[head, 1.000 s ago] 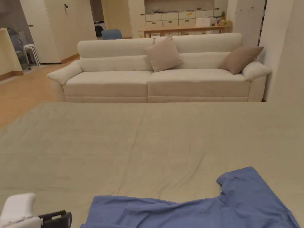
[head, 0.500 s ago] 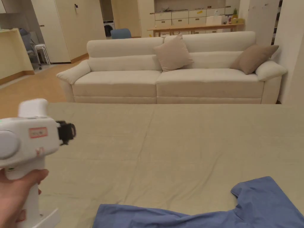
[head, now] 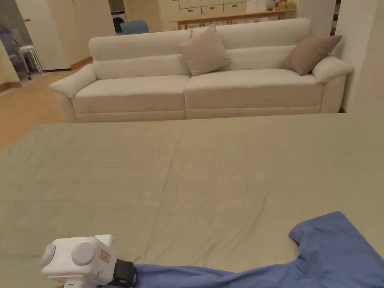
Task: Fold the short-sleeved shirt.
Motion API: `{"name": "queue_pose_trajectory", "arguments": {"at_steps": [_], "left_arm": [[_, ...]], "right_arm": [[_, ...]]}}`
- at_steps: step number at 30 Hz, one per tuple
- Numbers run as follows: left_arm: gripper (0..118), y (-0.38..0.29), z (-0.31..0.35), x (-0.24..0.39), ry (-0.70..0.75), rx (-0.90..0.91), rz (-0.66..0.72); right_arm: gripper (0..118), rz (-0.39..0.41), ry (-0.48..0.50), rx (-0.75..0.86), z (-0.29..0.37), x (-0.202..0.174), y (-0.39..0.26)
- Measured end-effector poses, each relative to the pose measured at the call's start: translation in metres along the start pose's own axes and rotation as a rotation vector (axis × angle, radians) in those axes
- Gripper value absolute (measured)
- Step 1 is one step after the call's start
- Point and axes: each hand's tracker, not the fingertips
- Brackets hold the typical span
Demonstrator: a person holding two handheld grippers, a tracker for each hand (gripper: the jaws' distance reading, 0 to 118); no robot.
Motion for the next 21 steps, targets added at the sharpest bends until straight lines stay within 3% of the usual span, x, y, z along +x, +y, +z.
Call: {"name": "queue_pose_trajectory", "arguments": {"at_steps": [1, 4, 5, 6, 8, 13, 14, 15, 16, 17, 18, 21], "left_arm": [[62, 0.000, -0.001, 0.004, 0.125, 0.016, 0.000], [55, -0.004, 0.011, 0.011, 0.104, 0.017, -0.072], [33, -0.003, 0.018, 0.011, 0.094, 0.035, -0.083], [0, -0.001, 0.022, 0.012, 0.011, 0.059, -0.057], [0, 0.002, 0.024, 0.009, -0.018, 0.091, -0.003], [0, 0.006, 0.054, 0.013, -0.072, 0.173, 0.000], [0, 0.007, 0.059, 0.013, -0.070, 0.192, 0.002], [0, 0.008, 0.063, 0.014, -0.070, 0.207, 0.000], [0, 0.009, 0.068, 0.014, -0.076, 0.207, -0.006], [0, 0.009, 0.072, 0.017, -0.081, 0.220, -0.017], [0, 0.010, 0.076, 0.019, -0.094, 0.229, -0.033], [0, 0.003, 0.090, 0.036, -0.111, 0.253, -0.047]], "right_arm": [[0, -0.007, -0.004, -0.018, -0.005, 0.003, -0.006], [0, -0.020, 0.005, -0.066, -0.021, 0.013, -0.021], [0, -0.022, 0.007, -0.089, -0.029, 0.015, -0.026], [0, -0.027, 0.016, -0.115, -0.038, 0.015, -0.034], [0, -0.028, 0.059, -0.176, -0.063, 0.022, -0.047], [0, -0.113, 0.088, -0.387, -0.160, 0.054, -0.084], [13, -0.102, 0.086, -0.466, -0.184, 0.055, -0.092], [75, -0.087, 0.060, -0.526, -0.204, 0.058, -0.097], [109, -0.053, 0.035, -0.602, -0.227, 0.061, -0.106], [115, -0.018, 0.036, -0.671, -0.249, 0.065, -0.118], [109, -0.003, 0.027, -0.692, -0.262, 0.065, -0.126], [107, -0.016, -0.014, -0.802, -0.303, 0.071, -0.148]]}}
